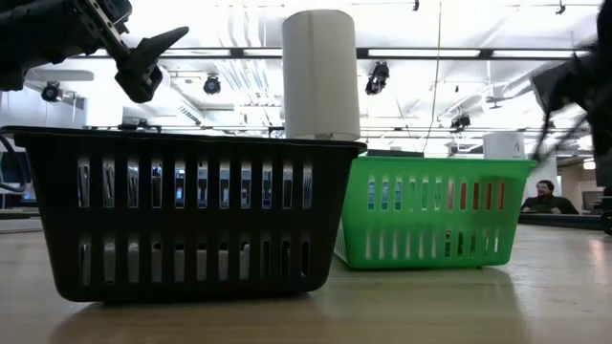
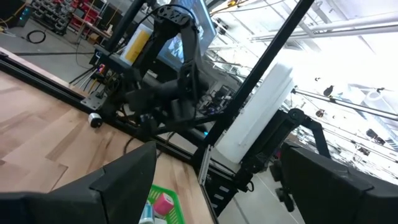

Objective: Pick & Place Office items
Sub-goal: Put the white black charger adapter into the green bin

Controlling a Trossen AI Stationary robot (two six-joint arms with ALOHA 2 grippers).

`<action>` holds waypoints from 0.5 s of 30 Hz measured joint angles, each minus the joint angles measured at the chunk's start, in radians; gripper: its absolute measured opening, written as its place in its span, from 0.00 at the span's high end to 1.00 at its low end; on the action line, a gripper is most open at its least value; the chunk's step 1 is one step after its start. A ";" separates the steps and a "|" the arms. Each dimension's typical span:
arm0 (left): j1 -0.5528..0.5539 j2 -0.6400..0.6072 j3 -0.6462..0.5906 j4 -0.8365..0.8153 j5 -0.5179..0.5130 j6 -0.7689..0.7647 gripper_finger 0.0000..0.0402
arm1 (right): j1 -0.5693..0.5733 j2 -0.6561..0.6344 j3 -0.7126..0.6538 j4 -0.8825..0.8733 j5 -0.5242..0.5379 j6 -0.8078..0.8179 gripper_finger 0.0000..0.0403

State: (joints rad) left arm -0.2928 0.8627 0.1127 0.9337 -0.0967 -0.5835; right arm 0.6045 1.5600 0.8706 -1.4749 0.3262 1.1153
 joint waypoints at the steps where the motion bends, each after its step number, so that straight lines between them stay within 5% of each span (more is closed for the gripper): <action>1: 0.000 0.000 0.000 0.000 0.000 0.000 0.15 | 0.000 0.000 -0.019 0.003 -0.030 -0.016 0.41; 9: 0.000 0.000 -0.001 0.000 0.001 0.000 0.15 | 0.007 0.000 -0.097 0.309 -0.272 -0.258 0.41; 15: 0.000 0.000 -0.001 0.000 0.003 0.000 0.15 | 0.007 0.000 -0.100 0.347 -0.249 -0.256 0.41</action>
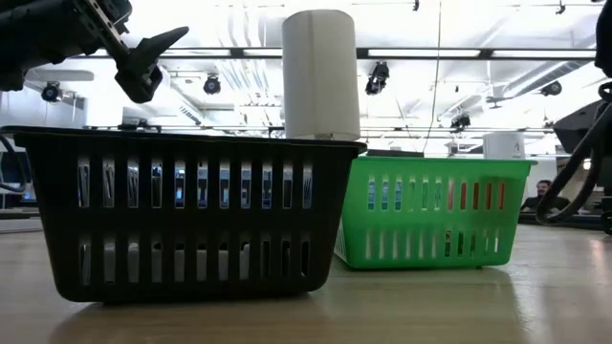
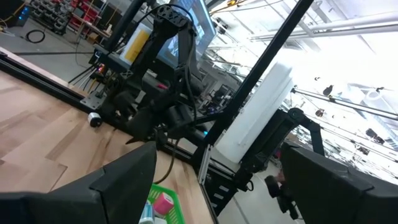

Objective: Pick & Place Office items
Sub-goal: Put the white black charger adapter into the green bin

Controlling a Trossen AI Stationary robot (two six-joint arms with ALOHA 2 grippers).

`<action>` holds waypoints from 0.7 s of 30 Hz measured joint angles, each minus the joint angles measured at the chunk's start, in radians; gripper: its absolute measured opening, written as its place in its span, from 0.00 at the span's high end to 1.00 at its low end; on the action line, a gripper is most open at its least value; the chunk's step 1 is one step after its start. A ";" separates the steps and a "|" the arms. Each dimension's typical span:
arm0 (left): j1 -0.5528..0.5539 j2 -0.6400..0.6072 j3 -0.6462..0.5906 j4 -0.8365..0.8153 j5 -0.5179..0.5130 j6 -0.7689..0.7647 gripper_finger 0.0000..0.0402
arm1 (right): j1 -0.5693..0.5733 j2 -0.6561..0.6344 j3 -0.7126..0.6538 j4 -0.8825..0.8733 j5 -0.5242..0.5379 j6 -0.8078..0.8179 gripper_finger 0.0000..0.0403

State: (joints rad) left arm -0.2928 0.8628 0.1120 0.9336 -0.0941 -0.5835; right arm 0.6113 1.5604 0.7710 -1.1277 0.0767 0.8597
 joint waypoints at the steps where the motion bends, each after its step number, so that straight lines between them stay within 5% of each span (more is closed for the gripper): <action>1: 0.000 0.000 0.000 0.000 0.000 0.000 0.15 | 0.000 0.000 -0.002 -0.004 0.002 0.001 0.41; 13: 0.000 0.000 0.000 0.000 0.000 0.000 0.15 | -0.001 -0.001 -0.089 -0.017 -0.003 0.253 0.41; 21: 0.000 0.000 0.000 0.000 0.000 0.000 0.15 | -0.001 -0.001 -0.090 -0.017 -0.001 0.267 0.41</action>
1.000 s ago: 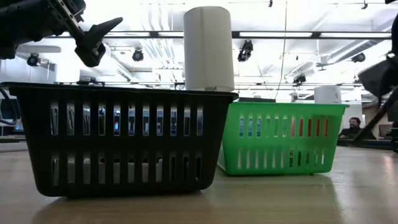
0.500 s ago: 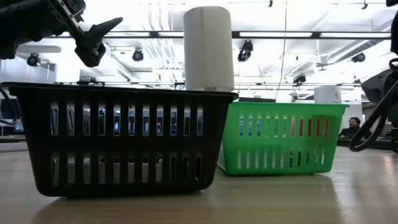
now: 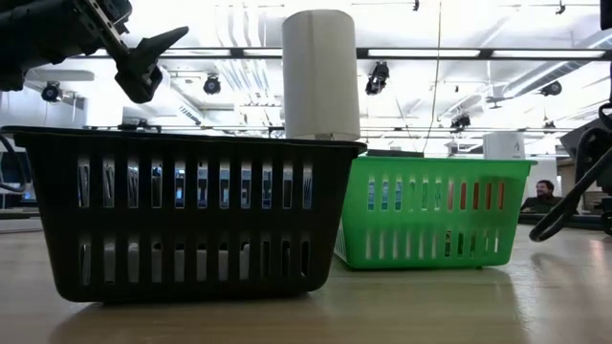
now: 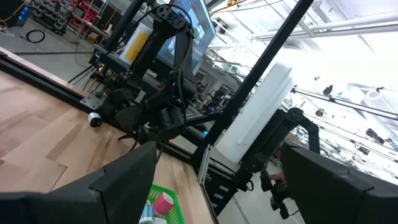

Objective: Pick & Place Office items
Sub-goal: Put the white black charger adapter into the green bin

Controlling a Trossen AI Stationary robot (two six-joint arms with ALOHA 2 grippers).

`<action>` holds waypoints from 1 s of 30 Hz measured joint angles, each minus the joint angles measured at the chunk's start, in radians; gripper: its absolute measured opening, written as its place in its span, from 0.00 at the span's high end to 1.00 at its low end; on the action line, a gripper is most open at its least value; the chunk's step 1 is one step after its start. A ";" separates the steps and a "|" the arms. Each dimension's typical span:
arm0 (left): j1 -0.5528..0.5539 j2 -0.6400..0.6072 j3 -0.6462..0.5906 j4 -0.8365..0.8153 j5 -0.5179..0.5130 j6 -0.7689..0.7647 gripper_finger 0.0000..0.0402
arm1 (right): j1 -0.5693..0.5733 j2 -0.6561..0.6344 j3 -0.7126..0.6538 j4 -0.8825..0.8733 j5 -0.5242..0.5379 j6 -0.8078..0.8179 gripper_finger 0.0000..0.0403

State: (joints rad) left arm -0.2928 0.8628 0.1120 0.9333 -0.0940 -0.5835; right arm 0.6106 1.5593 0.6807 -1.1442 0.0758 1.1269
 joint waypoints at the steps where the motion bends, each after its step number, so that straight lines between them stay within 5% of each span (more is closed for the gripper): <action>1: 0.000 0.000 0.000 0.000 0.000 0.000 0.15 | 0.000 0.000 0.000 0.000 0.001 -0.008 0.41; 20: 0.000 0.000 0.000 0.000 0.000 0.000 0.15 | -0.003 -0.005 0.019 -0.072 0.000 -0.221 0.41; 30: 0.000 0.000 0.000 0.000 0.000 0.000 0.15 | -0.002 -0.139 0.041 -0.090 0.002 -0.199 0.41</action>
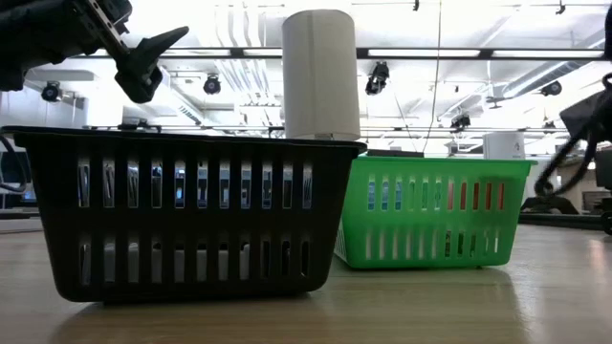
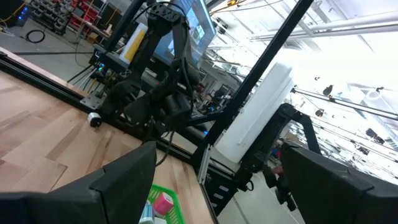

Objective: Pick & Place Office items
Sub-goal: Put the white black charger adapter into the green bin

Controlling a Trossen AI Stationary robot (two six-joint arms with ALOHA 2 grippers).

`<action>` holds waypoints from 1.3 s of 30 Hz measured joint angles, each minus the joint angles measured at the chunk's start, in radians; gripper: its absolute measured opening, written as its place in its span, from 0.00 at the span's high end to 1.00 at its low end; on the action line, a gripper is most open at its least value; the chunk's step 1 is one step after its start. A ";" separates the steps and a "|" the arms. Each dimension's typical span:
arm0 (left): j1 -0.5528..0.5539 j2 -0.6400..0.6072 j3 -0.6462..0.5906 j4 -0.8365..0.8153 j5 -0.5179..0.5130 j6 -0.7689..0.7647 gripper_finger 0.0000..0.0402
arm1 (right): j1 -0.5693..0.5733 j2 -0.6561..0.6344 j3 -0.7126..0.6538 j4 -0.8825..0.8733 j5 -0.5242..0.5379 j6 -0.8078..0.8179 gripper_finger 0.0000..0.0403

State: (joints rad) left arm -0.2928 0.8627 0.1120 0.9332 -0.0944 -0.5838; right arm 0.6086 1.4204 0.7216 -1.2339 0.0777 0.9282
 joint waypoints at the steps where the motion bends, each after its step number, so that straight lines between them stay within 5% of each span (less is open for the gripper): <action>1: 0.000 0.000 0.000 0.000 0.000 0.000 0.15 | 0.000 -0.016 0.000 0.000 0.000 0.010 0.41; 14: 0.000 0.000 0.000 0.000 0.000 0.000 0.15 | -0.065 -0.177 -0.032 0.009 0.087 0.198 0.41; 39: 0.000 0.000 0.000 0.000 0.000 0.000 0.15 | -0.187 -0.156 -0.135 0.148 0.108 0.066 0.43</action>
State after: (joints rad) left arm -0.2928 0.8628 0.1120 0.9333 -0.0941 -0.5838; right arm 0.4214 1.2648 0.5862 -1.0862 0.1856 0.9947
